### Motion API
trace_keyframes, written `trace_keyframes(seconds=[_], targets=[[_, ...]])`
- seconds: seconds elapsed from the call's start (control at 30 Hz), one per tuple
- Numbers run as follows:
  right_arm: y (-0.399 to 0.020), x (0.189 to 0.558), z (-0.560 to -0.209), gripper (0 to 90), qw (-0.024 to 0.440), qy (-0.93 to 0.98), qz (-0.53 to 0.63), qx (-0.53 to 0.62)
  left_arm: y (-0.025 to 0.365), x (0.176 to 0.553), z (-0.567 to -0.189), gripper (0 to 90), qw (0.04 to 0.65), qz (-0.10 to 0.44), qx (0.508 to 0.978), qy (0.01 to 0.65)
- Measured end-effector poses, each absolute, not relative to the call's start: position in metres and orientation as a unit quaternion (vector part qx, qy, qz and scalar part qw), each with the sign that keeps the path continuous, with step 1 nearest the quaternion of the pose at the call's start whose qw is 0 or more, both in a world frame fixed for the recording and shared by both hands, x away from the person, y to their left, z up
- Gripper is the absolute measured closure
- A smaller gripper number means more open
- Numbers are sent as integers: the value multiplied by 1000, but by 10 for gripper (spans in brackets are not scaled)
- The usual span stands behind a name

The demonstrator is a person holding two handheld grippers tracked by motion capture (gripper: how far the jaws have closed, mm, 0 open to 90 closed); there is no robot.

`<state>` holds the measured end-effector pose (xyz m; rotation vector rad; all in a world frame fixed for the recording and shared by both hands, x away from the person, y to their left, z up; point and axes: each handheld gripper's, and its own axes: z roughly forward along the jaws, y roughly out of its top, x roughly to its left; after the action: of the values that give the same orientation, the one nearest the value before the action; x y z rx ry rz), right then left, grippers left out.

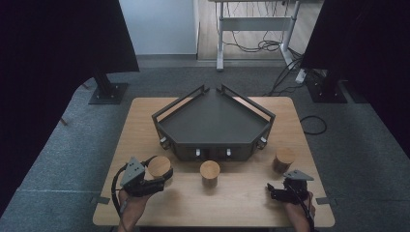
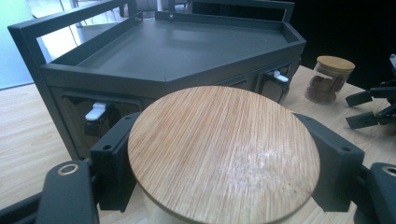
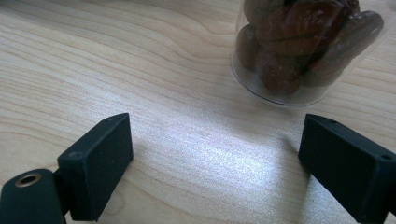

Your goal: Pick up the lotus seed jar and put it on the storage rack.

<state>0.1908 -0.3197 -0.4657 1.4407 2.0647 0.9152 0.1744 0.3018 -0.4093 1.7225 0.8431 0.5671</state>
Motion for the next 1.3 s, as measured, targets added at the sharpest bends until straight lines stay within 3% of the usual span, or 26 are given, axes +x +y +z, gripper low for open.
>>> trace_keyframes(seconds=[1.3], targets=[[-320, 191, -466, 96, 229, 750, 332, 523, 295, 198, -393, 237, 544, 233, 727, 348]])
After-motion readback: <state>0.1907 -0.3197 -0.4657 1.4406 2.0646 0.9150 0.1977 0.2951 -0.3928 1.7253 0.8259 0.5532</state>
